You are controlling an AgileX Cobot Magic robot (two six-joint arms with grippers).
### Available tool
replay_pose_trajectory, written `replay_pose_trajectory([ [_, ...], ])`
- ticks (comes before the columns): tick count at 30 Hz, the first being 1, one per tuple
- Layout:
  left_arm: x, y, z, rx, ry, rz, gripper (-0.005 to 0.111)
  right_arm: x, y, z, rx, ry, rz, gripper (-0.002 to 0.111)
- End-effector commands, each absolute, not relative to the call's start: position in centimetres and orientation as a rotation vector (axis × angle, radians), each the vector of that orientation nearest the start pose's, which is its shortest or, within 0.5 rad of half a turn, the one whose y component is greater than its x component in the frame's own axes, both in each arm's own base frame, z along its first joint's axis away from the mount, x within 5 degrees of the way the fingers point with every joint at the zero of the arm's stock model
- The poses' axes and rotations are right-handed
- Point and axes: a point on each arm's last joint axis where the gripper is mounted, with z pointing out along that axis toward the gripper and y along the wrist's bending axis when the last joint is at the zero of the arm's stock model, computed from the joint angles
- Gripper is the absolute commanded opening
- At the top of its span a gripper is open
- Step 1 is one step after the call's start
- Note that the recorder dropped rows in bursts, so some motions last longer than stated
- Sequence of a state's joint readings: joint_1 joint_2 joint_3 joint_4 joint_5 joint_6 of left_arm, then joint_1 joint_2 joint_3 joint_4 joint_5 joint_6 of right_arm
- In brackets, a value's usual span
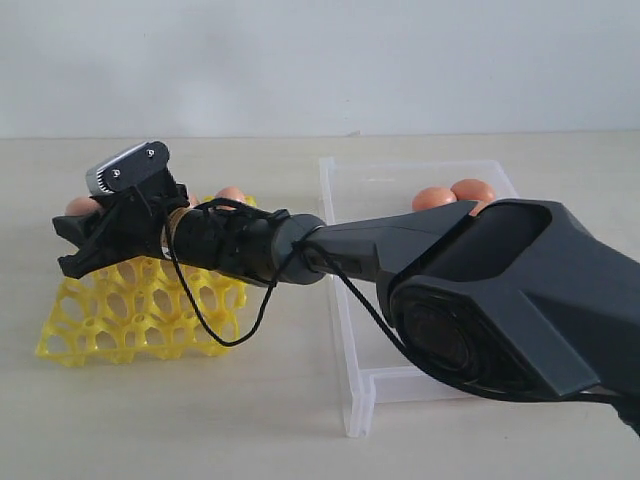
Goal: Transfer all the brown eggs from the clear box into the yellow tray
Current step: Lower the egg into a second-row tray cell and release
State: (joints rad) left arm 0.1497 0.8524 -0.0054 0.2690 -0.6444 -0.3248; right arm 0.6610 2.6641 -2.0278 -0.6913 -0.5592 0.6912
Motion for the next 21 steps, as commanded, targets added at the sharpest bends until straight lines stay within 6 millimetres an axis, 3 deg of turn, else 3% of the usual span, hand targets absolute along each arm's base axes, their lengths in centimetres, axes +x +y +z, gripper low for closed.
replay_pose_trajectory([
  [1,12.86,0.48,19.26,-0.103,1.688,-0.107,0.004,44.00,37.95,9.80,-0.755,1.569,0.818,0.000],
  [16,12.86,0.48,19.26,-0.103,1.688,-0.107,0.004,44.01,37.94,9.81,-0.757,1.566,0.813,0.001],
  [21,12.86,0.48,19.26,-0.103,1.688,-0.107,0.004,44.01,37.94,9.81,-0.759,1.564,0.811,0.016],
])
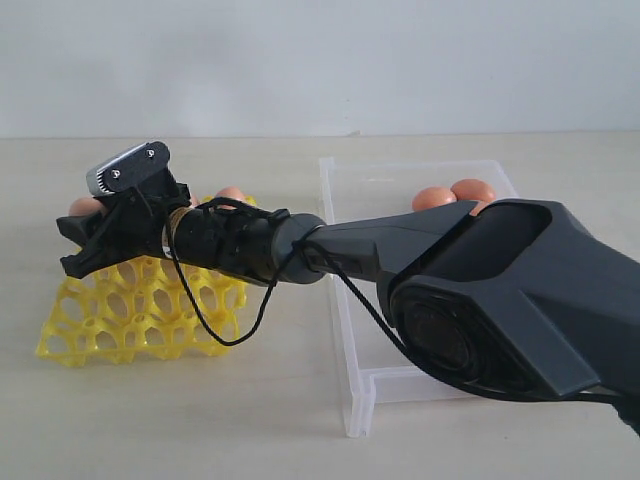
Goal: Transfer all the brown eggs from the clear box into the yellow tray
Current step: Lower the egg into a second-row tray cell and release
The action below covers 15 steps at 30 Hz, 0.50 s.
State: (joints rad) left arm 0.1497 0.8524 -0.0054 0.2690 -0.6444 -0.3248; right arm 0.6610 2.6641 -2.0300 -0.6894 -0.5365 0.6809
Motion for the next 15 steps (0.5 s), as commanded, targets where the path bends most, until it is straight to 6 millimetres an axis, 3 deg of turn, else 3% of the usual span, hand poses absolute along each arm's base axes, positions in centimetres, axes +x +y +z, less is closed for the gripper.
replay_pose_trajectory([
  [1,12.86,0.48,19.26,-0.103,1.688,-0.107,0.004,44.01,37.94,9.81,-0.759,1.564,0.811,0.021],
  [6,12.86,0.48,19.26,-0.103,1.688,-0.107,0.004,44.01,37.94,9.81,-0.759,1.564,0.811,0.039],
  [15,12.86,0.48,19.26,-0.103,1.688,-0.107,0.004,44.01,37.94,9.81,-0.758,1.565,0.812,0.040],
])
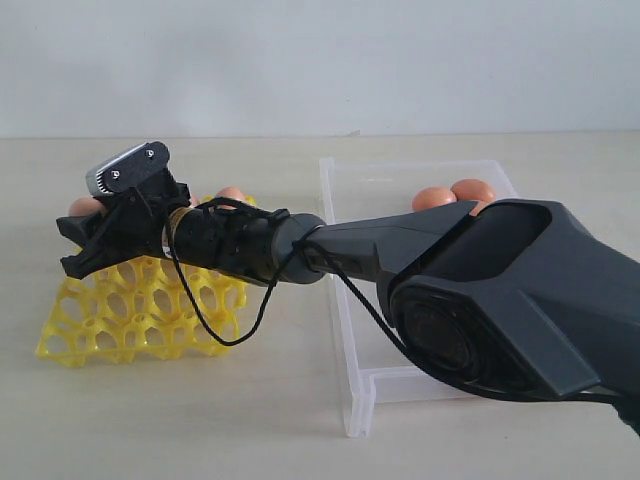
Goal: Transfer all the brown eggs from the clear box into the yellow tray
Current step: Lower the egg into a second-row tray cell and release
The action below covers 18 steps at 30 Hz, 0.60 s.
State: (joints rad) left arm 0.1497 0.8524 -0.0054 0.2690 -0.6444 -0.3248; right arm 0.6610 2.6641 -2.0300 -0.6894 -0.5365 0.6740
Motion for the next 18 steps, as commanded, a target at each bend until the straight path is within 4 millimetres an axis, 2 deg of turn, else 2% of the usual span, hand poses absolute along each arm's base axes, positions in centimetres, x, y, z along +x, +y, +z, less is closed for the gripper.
replay_pose_trajectory([
  [1,12.86,0.48,19.26,-0.103,1.688,-0.107,0.004,44.01,37.94,9.81,-0.761,1.563,0.809,0.040],
  [13,12.86,0.48,19.26,-0.103,1.688,-0.107,0.004,43.83,38.07,9.99,-0.799,1.520,0.806,0.040],
  [18,12.86,0.48,19.26,-0.103,1.688,-0.107,0.004,43.85,38.06,9.95,-0.796,1.526,0.806,0.049],
])
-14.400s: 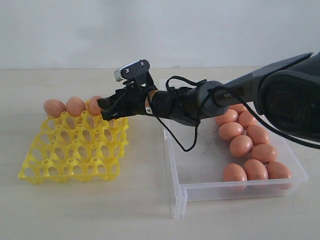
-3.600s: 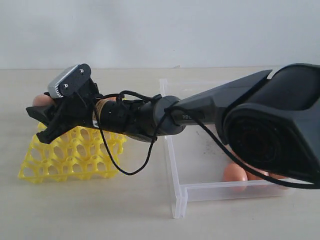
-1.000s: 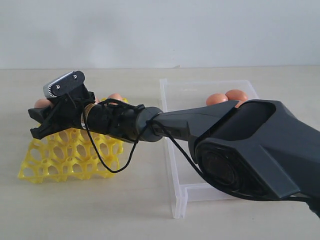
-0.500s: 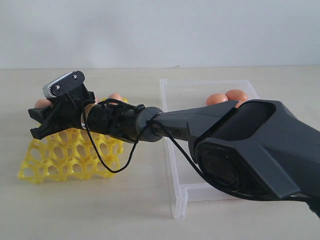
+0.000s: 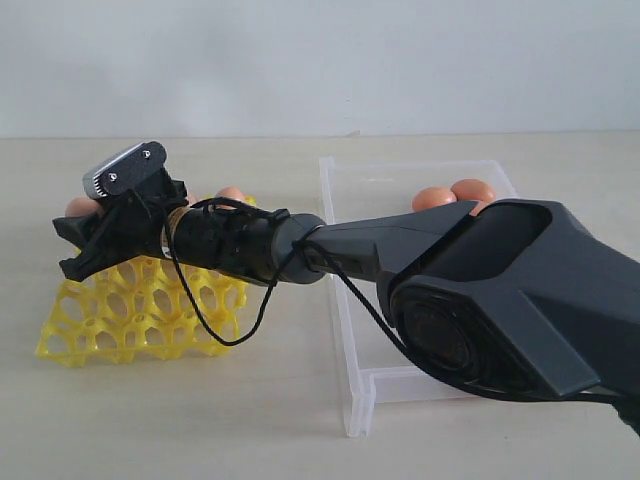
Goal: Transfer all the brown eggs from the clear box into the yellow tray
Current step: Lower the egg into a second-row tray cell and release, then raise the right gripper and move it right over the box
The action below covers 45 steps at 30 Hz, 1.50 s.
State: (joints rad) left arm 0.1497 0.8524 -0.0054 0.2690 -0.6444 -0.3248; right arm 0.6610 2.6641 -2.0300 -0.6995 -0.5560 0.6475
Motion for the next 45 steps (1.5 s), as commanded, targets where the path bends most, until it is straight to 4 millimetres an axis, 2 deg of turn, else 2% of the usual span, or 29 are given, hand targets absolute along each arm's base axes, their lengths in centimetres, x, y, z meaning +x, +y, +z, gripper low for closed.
replay_pose_trajectory([
  [1,12.9,0.5,19.3,-0.103,1.688,-0.107,0.004,43.9,38.1,9.9,-0.796,1.527,0.804,0.050],
  [11,12.9,0.5,19.3,-0.103,1.688,-0.107,0.004,43.9,38.1,9.9,-0.796,1.527,0.804,0.050],
  [15,12.9,0.5,19.3,-0.096,1.688,-0.101,0.004,43.9,38.0,10.3,-0.771,1.524,0.819,0.047],
  [17,12.9,0.5,19.3,-0.096,1.688,-0.101,0.004,43.9,38.0,10.9,-0.768,1.513,0.821,0.038],
  [18,12.9,0.5,19.3,-0.096,1.688,-0.101,0.004,43.9,38.1,11.4,-0.764,1.508,0.826,0.031],
  [20,12.9,0.5,19.3,-0.094,1.688,-0.099,0.004,43.8,38.1,12.3,-0.752,1.512,0.865,0.013],
  [21,12.9,0.5,19.3,-0.094,1.688,-0.099,0.004,43.8,38.1,13.1,-0.741,1.510,0.878,-0.001],
  [29,12.9,0.5,19.3,-0.094,1.688,-0.099,0.004,43.5,37.9,17.9,-0.833,1.508,0.784,0.000],
  [36,12.9,0.5,19.3,-0.094,1.688,-0.099,0.004,42.1,37.2,20.5,-1.019,1.687,0.747,0.000],
  [37,12.9,0.5,19.3,-0.094,1.688,-0.099,0.004,41.9,37.1,20.9,-0.974,1.725,0.806,0.000],
  [41,12.9,0.5,19.3,-0.094,1.688,-0.099,0.004,41.0,35.8,21.6,-1.027,1.755,0.971,0.000],
  [45,12.9,0.5,19.3,-0.094,1.688,-0.099,0.004,40.9,33.7,22.2,-0.991,1.808,0.987,0.000],
])
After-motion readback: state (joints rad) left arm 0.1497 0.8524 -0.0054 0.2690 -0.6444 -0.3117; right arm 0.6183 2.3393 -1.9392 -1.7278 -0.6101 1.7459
